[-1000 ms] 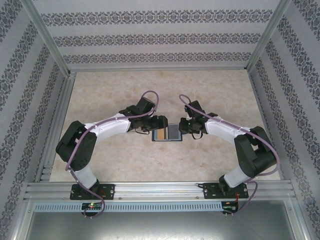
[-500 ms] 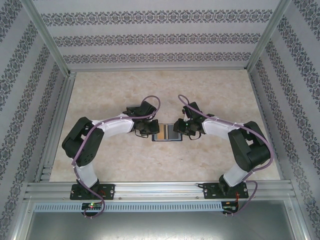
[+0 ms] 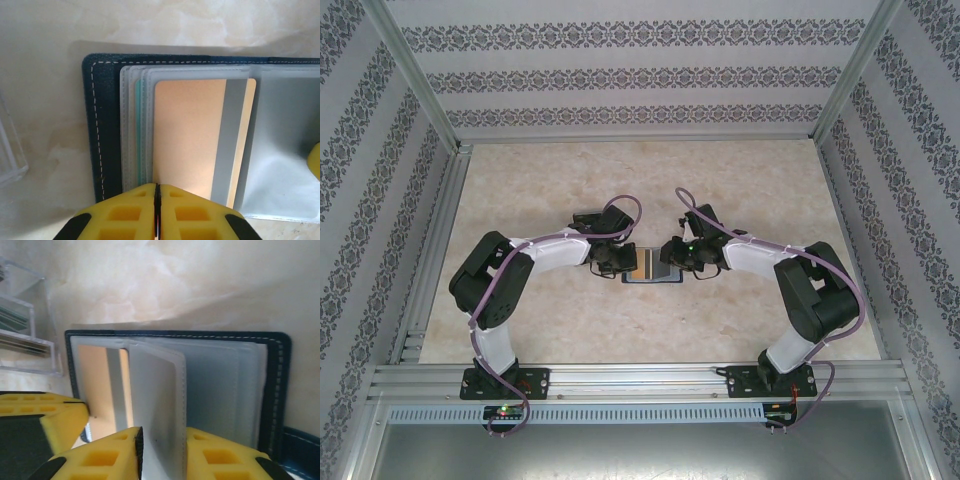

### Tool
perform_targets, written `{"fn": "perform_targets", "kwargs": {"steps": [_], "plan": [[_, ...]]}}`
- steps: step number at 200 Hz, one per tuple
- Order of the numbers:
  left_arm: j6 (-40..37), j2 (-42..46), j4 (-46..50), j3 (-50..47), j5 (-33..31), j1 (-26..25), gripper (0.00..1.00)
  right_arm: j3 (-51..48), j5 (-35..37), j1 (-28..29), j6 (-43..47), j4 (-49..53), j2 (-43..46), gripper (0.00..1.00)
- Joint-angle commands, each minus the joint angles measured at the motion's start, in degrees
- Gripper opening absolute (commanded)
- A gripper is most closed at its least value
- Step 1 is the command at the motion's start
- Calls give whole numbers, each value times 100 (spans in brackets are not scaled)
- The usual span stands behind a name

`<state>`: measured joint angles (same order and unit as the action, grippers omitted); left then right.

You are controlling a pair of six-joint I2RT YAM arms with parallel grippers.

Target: Take the credit cards out of the card holder

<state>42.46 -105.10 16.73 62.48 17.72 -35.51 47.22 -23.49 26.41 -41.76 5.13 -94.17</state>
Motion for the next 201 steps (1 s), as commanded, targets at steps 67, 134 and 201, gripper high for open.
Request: {"fn": "perform_targets", "kwargs": {"steps": [67, 134, 201], "plan": [[-54, 602, 644, 95, -610, 52, 15, -170, -1019, 189, -979, -1553, -50, 32], [25, 959, 476, 81, -437, 72, 16, -252, -693, 230, -949, -1475, -247, 32], [85, 158, 174, 180, 61, 20, 14, -328, -270, 171, -626, -996, -324, 27]]}}
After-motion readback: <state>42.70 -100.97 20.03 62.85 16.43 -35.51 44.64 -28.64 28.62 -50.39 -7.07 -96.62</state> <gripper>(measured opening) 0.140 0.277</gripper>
